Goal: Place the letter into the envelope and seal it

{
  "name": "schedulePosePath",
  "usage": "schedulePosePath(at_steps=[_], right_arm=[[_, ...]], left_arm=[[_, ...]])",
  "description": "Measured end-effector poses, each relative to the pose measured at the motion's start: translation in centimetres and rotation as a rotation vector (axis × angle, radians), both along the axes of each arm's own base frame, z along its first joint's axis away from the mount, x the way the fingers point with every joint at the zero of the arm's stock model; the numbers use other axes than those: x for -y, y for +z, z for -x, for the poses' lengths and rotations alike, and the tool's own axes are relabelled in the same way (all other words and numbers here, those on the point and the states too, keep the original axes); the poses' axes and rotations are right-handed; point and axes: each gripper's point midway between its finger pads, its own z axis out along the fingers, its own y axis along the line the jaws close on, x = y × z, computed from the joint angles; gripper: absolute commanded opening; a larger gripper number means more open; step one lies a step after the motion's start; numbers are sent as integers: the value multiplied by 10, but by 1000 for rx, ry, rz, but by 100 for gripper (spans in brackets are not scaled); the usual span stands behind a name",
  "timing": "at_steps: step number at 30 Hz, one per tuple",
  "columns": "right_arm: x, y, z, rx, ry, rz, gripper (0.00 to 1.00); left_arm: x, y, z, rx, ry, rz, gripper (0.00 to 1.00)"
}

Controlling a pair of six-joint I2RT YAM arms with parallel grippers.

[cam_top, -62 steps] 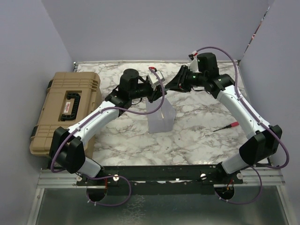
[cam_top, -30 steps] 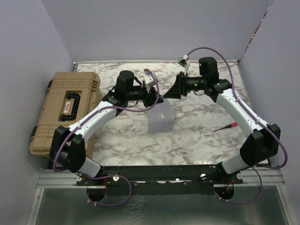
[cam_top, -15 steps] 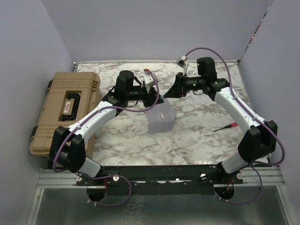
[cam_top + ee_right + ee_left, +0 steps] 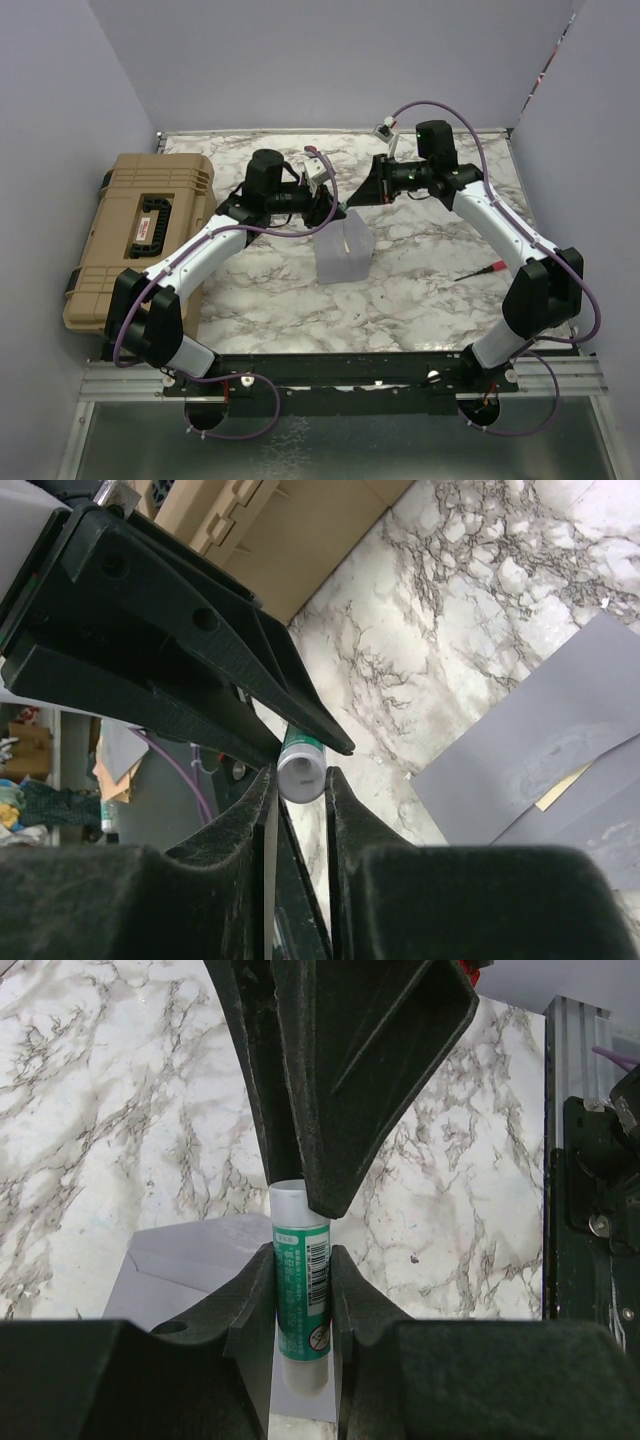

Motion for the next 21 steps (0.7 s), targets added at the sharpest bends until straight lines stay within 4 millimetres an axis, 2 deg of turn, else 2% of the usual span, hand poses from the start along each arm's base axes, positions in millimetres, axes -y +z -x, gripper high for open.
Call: schedulePosePath(at_steps=[2, 9, 16, 17, 20, 21], right_arm=[[0, 1, 0, -17, -8, -3, 1], [-2, 9, -12, -89, -117, 6, 0], [1, 27, -46, -237, -526, 106, 0], [2, 27, -48, -255, -567, 107, 5], [2, 26, -51, -297, -626, 102, 46], [2, 27, -51, -301, -632, 100, 57]], left_arm=[[0, 0, -1, 2, 1, -1, 0], [-3, 6, -13, 41, 51, -9, 0], [-6, 24, -45, 193, 195, -23, 0], [-7, 25, -48, 207, 209, -26, 0], [-7, 24, -51, 216, 230, -37, 0], [-6, 24, -50, 216, 227, -36, 0]])
